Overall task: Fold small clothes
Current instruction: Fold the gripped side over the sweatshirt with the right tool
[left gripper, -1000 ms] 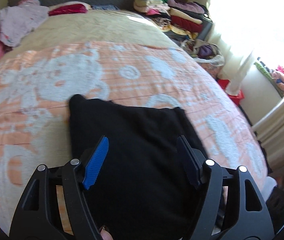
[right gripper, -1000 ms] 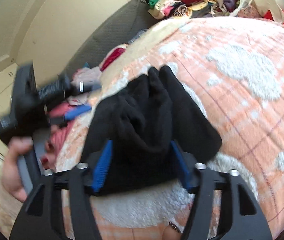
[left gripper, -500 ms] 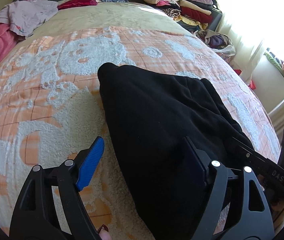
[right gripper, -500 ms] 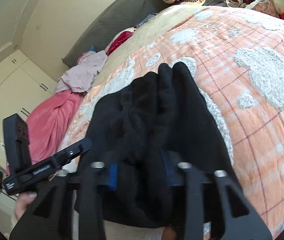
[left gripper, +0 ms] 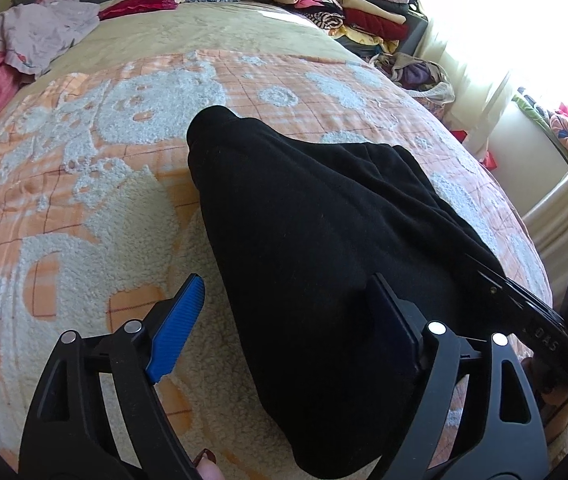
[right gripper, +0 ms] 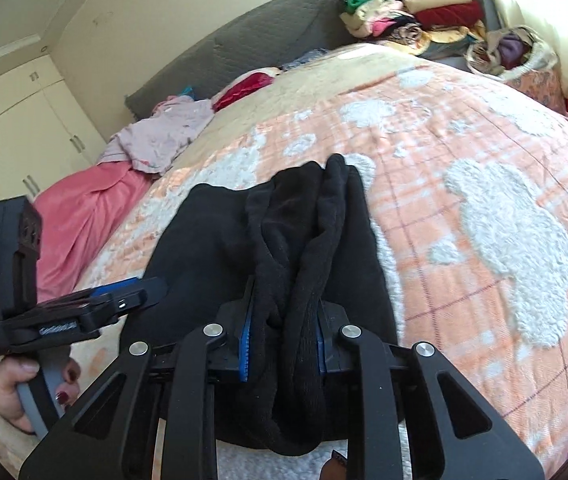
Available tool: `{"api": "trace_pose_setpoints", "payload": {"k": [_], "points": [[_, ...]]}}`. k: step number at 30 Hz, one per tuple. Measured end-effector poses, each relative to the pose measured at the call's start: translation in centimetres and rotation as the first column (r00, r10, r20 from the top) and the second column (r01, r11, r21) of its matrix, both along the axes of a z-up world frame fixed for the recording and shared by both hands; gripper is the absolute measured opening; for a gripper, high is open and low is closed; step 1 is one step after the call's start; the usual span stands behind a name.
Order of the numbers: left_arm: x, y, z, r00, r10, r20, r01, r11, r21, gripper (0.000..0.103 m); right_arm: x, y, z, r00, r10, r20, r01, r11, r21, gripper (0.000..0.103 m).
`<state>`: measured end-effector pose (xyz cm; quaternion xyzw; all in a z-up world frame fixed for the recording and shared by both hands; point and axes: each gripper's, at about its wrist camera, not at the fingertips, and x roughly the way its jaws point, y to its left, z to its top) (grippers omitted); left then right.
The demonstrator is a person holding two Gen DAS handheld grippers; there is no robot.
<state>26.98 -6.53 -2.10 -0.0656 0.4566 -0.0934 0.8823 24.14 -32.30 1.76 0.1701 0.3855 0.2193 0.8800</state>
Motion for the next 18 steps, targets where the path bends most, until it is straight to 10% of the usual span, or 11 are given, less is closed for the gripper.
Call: {"api": "trace_pose_setpoints", "payload": {"k": [18], "points": [[-2.8, 0.2, 0.9, 0.999, 0.007, 0.034, -0.007, 1.0, 0.0, 0.076, -3.6, -0.8, 1.8, 0.991, -0.124, 0.047, 0.128, 0.989, -0.078, 0.07]]}}
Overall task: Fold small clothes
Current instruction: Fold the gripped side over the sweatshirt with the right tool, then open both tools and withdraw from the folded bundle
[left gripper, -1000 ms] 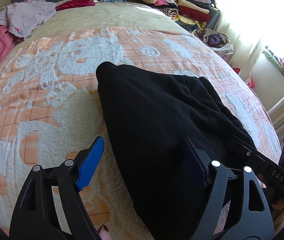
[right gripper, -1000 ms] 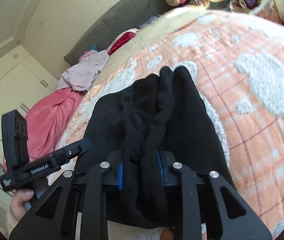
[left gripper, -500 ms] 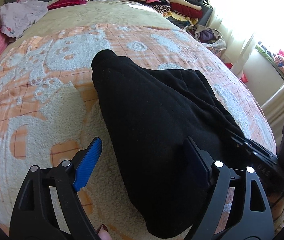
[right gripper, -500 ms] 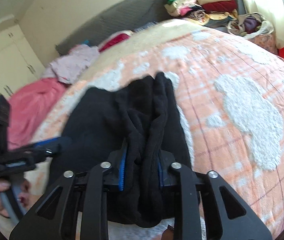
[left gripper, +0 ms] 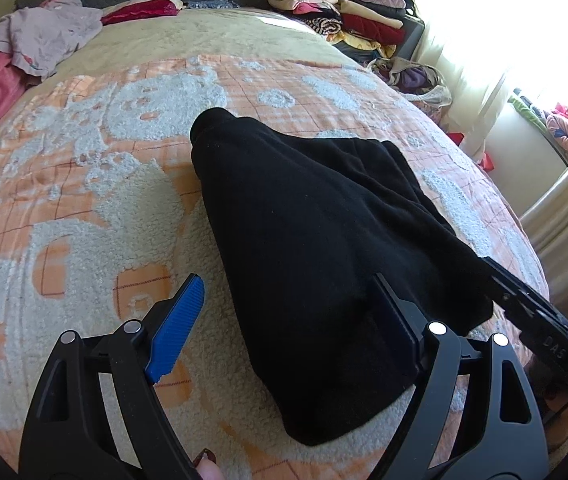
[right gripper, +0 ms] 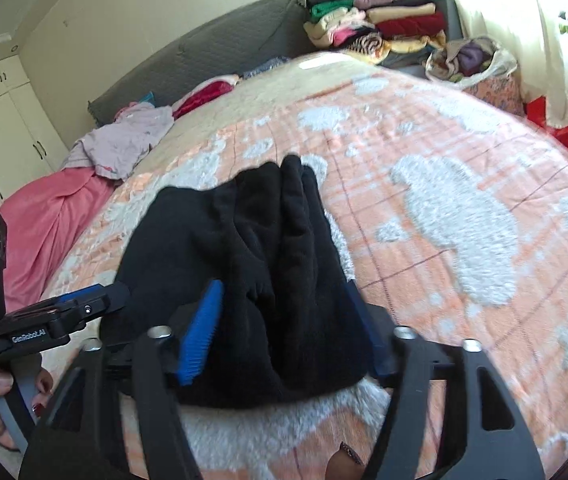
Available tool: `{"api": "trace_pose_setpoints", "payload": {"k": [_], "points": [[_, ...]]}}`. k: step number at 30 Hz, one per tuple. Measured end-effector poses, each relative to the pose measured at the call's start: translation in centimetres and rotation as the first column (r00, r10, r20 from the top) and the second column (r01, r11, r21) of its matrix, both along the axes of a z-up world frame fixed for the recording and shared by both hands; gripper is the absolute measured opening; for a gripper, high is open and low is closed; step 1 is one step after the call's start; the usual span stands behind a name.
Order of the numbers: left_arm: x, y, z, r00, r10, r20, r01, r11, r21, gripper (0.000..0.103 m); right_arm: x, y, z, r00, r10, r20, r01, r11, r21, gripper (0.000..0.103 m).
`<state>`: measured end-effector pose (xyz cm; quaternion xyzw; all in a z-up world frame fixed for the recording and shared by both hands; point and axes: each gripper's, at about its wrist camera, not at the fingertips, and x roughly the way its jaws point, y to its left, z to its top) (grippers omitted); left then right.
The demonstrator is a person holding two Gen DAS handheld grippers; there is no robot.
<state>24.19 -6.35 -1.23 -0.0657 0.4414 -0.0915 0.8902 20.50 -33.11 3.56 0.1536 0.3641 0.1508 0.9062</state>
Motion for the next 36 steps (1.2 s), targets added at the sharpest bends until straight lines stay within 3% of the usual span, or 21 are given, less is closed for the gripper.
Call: {"api": "trace_pose_setpoints", "payload": {"k": [2, 4, 6, 11, 18, 36], "points": [[-0.7, 0.1, 0.4, 1.0, 0.0, 0.014, 0.0, 1.0, -0.001, 0.077, -1.2, -0.3, 1.1, 0.999, -0.014, 0.035, 0.014, 1.0, -0.015, 0.08], [-1.6, 0.4, 1.0, 1.0, 0.002, 0.032, -0.002, 1.0, -0.007, 0.085, -2.3, -0.5, 2.1, 0.997, -0.016, 0.07, 0.018, 1.0, -0.024, 0.082], [-2.6, 0.6, 1.6, 0.999, 0.003, 0.051, -0.003, 1.0, -0.012, 0.087, -3.2, -0.5, 2.9, 0.995, -0.021, 0.093, 0.024, 0.999, -0.037, 0.094], [-4.7, 0.8, 2.9, 0.995, 0.001, 0.096, -0.001, 1.0, 0.002, 0.093, -5.8, -0.1, 4.8, 0.986, -0.015, 0.163, 0.028, 0.997, -0.075, 0.098], [-8.2, 1.7, 3.8, 0.988, 0.008, 0.156, -0.012, 1.0, 0.024, 0.093, -8.5, 0.7, 5.3, 0.983, 0.004, 0.185, 0.017, 0.994, -0.109, 0.098], [-13.8, 4.2, -0.8, 0.992, 0.073, 0.102, -0.077, 0.996, 0.036, 0.093, -13.9, 3.7, -0.1, 0.998, 0.004, 0.067, 0.011, 0.976, -0.217, 0.098]]}}
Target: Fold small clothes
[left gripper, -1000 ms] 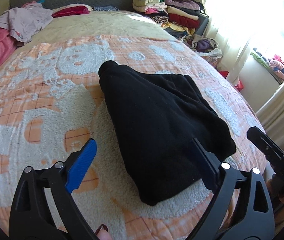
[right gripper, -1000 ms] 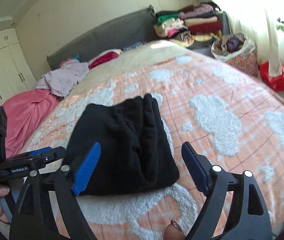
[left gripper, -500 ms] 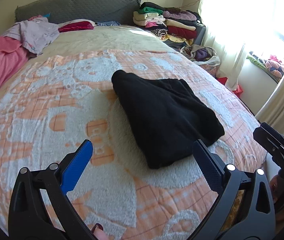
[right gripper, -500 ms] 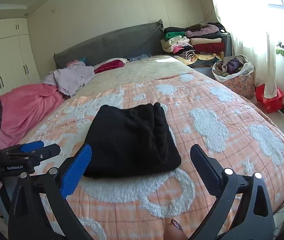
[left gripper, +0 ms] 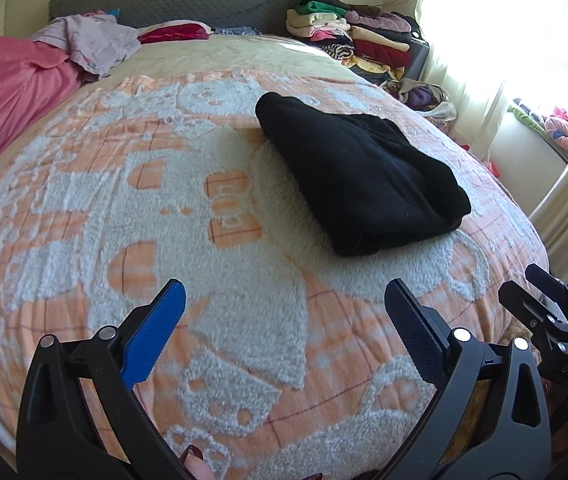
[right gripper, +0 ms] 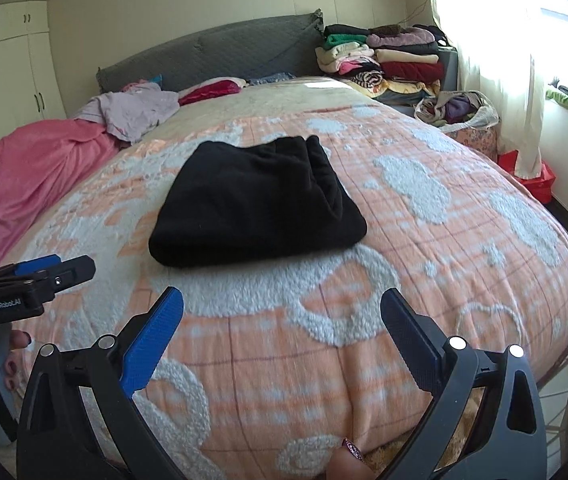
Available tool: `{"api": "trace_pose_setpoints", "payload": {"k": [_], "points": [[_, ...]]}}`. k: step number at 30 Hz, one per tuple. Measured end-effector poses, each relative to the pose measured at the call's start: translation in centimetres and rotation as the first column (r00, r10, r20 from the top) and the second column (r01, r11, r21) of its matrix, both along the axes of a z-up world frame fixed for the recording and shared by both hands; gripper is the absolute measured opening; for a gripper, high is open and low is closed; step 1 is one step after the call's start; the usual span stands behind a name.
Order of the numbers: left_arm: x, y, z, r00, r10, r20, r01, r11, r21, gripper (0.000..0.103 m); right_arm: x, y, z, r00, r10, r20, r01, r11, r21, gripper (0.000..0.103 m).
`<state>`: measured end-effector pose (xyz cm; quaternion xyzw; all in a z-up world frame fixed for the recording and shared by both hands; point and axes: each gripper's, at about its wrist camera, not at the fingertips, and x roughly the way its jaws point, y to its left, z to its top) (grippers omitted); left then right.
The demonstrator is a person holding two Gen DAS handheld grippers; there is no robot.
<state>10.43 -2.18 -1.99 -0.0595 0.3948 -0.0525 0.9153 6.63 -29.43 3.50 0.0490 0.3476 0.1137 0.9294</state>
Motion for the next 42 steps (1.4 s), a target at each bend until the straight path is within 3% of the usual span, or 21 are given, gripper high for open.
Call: {"api": "trace_pose_setpoints", "payload": {"k": [12, 42], "points": [[-1.9, -0.1, -0.4, 1.0, 0.004, 0.014, -0.004, 1.0, -0.001, 0.093, -1.1, -0.1, -0.4, 1.0, -0.004, -0.002, 0.004, 1.0, 0.018, 0.098], [-2.3, -0.3, 0.1, 1.0, 0.017, 0.008, -0.017, 1.0, 0.018, 0.093, -1.9, -0.8, 0.2, 1.0, -0.024, 0.002, 0.024, 0.999, 0.035, 0.098]]}}
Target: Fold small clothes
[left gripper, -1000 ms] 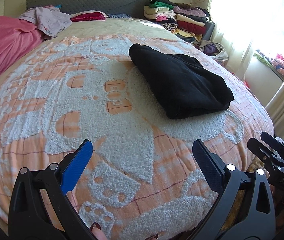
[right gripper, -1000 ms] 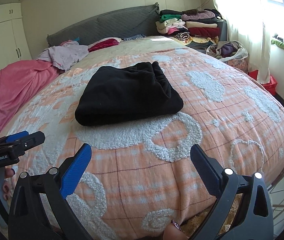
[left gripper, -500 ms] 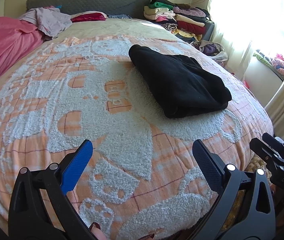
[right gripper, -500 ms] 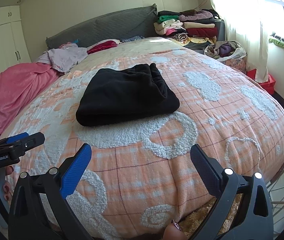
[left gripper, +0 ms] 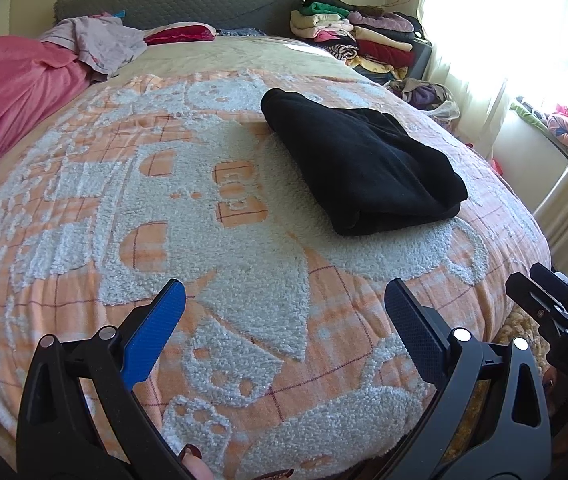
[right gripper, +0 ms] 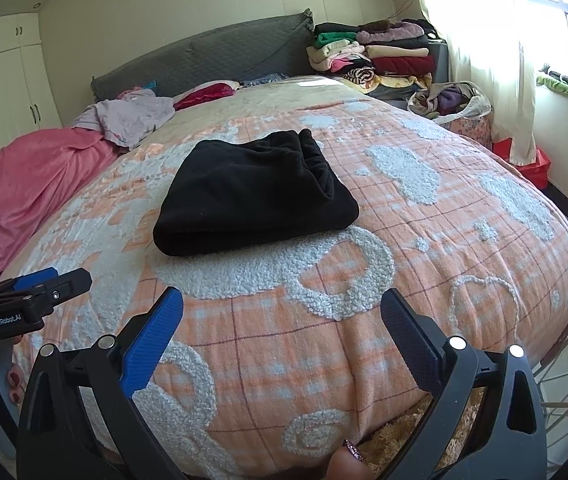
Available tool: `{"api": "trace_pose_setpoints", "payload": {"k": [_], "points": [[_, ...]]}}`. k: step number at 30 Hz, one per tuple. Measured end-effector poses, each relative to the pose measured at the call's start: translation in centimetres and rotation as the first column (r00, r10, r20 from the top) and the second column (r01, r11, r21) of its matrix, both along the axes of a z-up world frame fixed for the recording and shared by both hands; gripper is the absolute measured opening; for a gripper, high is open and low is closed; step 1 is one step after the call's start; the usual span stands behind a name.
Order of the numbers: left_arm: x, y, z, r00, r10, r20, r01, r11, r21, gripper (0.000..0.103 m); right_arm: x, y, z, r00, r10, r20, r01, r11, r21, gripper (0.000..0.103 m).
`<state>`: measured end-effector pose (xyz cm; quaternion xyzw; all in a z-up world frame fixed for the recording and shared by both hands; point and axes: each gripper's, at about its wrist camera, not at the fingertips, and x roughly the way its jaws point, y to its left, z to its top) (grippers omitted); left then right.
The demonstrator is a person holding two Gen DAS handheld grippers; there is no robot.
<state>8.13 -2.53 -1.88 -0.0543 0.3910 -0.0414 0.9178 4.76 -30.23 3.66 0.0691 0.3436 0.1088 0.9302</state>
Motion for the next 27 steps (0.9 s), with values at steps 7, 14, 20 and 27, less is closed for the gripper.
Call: {"api": "trace_pose_setpoints", "payload": {"k": [7, 14, 20, 27], "points": [[-0.01, -0.1, -0.01, 1.0, 0.011, -0.007, -0.011, 1.0, 0.016, 0.093, 0.12, -0.07, 0.12, 1.0, 0.001, -0.001, -0.001, 1.0, 0.001, 0.098], [0.03, -0.17, -0.06, 1.0, 0.01, -0.012, -0.01, 1.0, 0.017, 0.093, 0.1, -0.3, 0.22, 1.0, -0.011, 0.003, 0.011, 1.0, -0.006, 0.098], [0.03, -0.21, -0.01, 1.0, 0.008, -0.008, -0.008, 1.0, 0.021, 0.093, 0.06, -0.53, 0.18, 1.0, -0.013, 0.003, 0.013, 1.0, -0.003, 0.098], [-0.22, -0.28, 0.14, 1.0, 0.007, -0.005, -0.007, 1.0, 0.026, 0.093, -0.14, -0.74, 0.41, 1.0, -0.017, 0.005, 0.017, 1.0, 0.0, 0.098]]}}
